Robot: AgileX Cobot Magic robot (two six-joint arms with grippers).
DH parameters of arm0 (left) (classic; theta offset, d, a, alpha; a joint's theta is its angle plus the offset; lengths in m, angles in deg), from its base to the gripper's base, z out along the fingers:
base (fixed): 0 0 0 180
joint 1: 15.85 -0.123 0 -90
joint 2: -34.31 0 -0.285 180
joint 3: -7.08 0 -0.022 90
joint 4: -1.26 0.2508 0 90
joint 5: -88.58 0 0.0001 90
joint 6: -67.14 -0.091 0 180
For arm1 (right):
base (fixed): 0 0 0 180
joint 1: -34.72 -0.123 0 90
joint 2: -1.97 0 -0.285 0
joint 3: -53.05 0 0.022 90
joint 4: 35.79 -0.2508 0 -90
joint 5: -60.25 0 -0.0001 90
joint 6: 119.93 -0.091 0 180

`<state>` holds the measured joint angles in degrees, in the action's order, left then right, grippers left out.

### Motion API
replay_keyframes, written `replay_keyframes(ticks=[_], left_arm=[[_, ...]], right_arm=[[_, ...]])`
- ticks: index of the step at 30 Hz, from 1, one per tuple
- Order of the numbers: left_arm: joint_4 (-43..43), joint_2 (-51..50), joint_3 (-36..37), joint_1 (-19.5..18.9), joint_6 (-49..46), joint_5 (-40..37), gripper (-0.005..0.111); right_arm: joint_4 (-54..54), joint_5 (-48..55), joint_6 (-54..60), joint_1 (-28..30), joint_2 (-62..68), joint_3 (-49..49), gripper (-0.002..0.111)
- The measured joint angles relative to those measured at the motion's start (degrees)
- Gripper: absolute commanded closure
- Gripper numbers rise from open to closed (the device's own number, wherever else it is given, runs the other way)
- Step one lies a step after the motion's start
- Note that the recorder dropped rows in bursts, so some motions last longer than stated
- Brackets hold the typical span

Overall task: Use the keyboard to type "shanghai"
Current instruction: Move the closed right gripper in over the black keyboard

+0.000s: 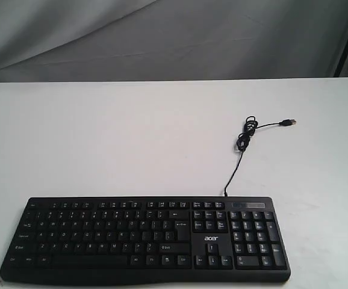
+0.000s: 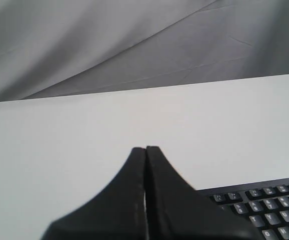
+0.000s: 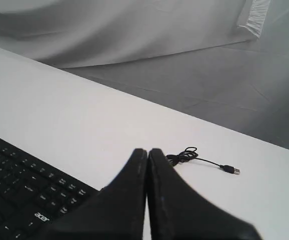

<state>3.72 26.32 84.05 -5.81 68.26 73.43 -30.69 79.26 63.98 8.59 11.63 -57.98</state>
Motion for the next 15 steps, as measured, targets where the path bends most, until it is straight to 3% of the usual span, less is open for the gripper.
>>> replay_keyframes(ticks=[11,15], left_arm=[[0.0,0.0,0.0,0.0,0.0,0.0,0.107],[0.0,0.0,0.0,0.0,0.0,0.0,0.107]], right_arm=[[-2.7,0.0,0.7,-0.1,23.1,-13.5,0.108],[-3.0,-1.6,0.7,-3.3,32.4,-15.9,0.108]])
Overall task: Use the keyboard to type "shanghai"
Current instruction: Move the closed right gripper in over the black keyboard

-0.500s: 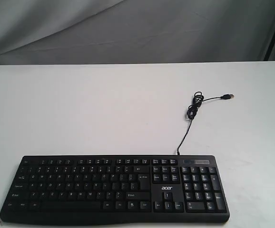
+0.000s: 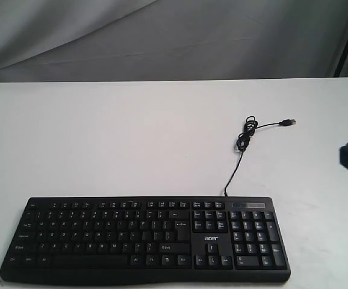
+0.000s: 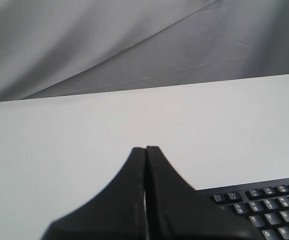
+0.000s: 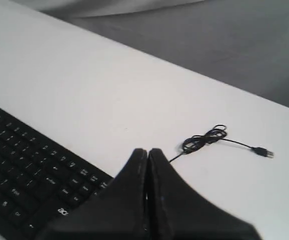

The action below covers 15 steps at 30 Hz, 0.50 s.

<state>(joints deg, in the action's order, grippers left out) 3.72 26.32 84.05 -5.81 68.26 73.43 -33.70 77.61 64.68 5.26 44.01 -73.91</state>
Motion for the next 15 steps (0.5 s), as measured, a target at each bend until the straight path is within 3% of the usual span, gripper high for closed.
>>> replay_keyframes(ticks=[9,15], left_arm=[[0.0,0.0,0.0,0.0,0.0,0.0,0.107],[0.0,0.0,0.0,0.0,0.0,0.0,0.107]], right_arm=[[1.0,-18.5,0.0,-16.9,15.9,-0.3,0.108],[1.2,-22.0,-1.3,-22.2,25.4,-4.7,0.108]])
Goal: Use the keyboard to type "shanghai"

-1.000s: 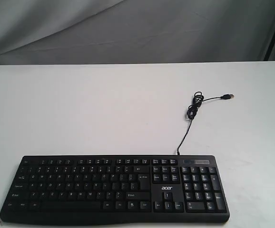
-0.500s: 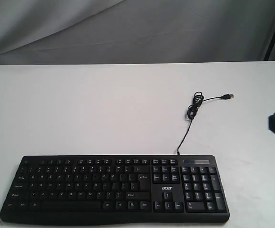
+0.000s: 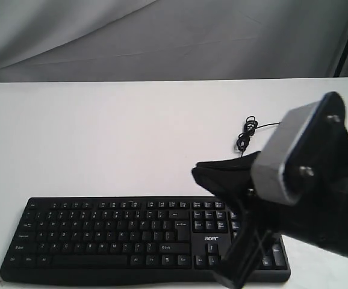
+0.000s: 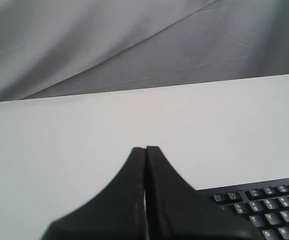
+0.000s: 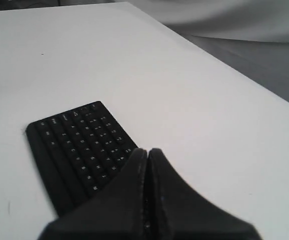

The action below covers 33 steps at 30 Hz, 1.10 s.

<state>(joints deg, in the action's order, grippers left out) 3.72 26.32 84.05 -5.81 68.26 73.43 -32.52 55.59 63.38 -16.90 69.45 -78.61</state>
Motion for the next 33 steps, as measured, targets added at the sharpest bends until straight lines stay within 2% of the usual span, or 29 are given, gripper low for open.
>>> replay_keyframes(ticks=[8,17,27,33], left_arm=[[0.0,0.0,0.0,0.0,0.0,0.0,0.107],[0.0,0.0,0.0,0.0,0.0,0.0,0.107],[0.0,0.0,0.0,0.0,0.0,0.0,0.107],[0.0,0.0,0.0,0.0,0.0,0.0,0.107]], right_arm=[[0.1,-0.1,-9.8,-4.6,13.0,-7.1,0.108],[4.1,-1.2,-10.3,-7.1,25.4,-16.7,0.108],[5.0,8.8,-8.8,-7.6,42.4,-32.8,0.108],[5.2,9.4,-8.6,-7.6,49.3,-35.5,0.108]])
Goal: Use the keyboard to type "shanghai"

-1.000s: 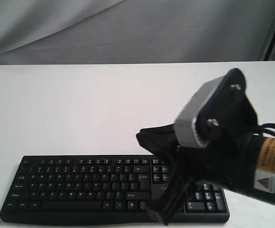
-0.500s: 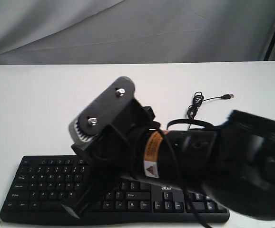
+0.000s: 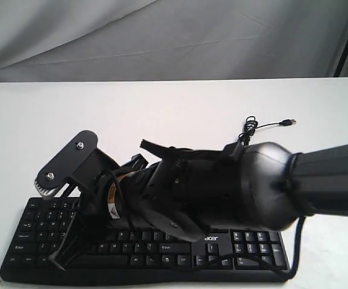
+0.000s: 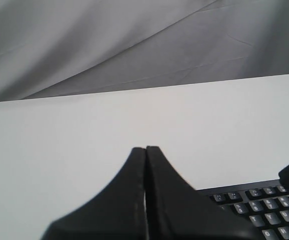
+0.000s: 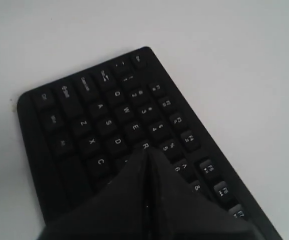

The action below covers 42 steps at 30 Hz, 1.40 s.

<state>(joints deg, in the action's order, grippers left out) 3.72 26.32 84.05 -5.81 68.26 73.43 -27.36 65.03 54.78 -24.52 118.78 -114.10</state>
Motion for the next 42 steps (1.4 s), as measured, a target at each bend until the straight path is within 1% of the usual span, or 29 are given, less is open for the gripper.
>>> replay_keyframes(ticks=[17,19,26,36,42], left_arm=[[0.0,0.0,0.0,0.0,0.0,0.0,0.107],[0.0,0.0,0.0,0.0,0.0,0.0,0.107],[0.0,0.0,0.0,0.0,0.0,0.0,0.107],[0.0,0.0,0.0,0.0,0.0,0.0,0.107],[0.0,0.0,0.0,0.0,0.0,0.0,0.107]], right_arm=[[-1.1,0.2,0.2,0.2,5.5,-0.1,0.108],[-1.1,-0.5,0.2,0.2,6.8,-0.1,0.108],[-1.1,-8.4,1.7,0.0,7.3,-0.2,0.108],[-1.1,1.5,4.3,-3.0,12.6,-13.9,0.108],[-1.1,2.6,4.7,-3.7,16.3,-16.7,0.108]])
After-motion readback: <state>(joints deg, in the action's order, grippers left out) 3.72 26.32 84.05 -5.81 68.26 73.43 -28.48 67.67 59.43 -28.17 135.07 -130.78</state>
